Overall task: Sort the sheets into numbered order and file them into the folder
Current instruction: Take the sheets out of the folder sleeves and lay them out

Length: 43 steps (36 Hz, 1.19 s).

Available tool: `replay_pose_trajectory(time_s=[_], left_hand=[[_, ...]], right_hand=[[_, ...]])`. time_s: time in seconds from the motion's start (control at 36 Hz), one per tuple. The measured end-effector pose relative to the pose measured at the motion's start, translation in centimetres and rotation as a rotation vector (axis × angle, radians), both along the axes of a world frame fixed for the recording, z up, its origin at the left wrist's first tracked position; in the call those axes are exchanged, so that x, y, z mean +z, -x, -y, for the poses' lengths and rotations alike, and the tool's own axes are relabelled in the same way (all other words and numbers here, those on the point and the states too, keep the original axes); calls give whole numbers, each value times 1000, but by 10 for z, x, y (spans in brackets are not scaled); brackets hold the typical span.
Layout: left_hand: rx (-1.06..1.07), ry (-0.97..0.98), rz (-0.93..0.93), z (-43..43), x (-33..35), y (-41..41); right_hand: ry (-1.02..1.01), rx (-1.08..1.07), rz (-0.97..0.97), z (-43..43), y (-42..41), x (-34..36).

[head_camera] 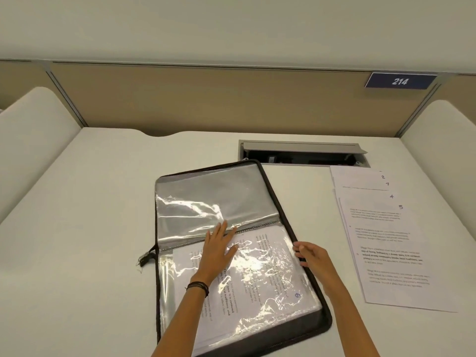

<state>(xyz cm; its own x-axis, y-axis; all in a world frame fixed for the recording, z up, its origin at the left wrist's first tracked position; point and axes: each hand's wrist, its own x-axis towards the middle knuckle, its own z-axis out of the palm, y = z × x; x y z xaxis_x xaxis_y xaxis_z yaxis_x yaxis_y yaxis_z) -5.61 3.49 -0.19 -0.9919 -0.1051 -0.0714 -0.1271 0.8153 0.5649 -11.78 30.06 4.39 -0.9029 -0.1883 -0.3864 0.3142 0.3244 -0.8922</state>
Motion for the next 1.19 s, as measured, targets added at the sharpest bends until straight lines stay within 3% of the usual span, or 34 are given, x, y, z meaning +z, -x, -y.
replay_pose_trajectory(time_s=[0.19,0.36,0.53,0.75,0.94,1.03,1.19], left_hand=[[-5,21,-4,-1,1,0],[-92,237,96,0,-3,-4],[-103,328,-60,-16,-6,-8],[-207,82,-119,-76,-11,-9],[80,-163,-87,-109,-8,7],[177,-180,-66,-118,-4,13],[150,-70,-74,-122,-19,16]], right_hand=[[-78,43,10,-8,-11,-9],[-187,166,-67,-15,-21,-9],[-252,323,-104,-20,-25,-8],[-277,422,-112,-22,-31,-12],[-291,493,-159,-19,-37,-18],[-295,504,-173,-17,-40,-22],[-277,524,-185,-13,-45,-23]])
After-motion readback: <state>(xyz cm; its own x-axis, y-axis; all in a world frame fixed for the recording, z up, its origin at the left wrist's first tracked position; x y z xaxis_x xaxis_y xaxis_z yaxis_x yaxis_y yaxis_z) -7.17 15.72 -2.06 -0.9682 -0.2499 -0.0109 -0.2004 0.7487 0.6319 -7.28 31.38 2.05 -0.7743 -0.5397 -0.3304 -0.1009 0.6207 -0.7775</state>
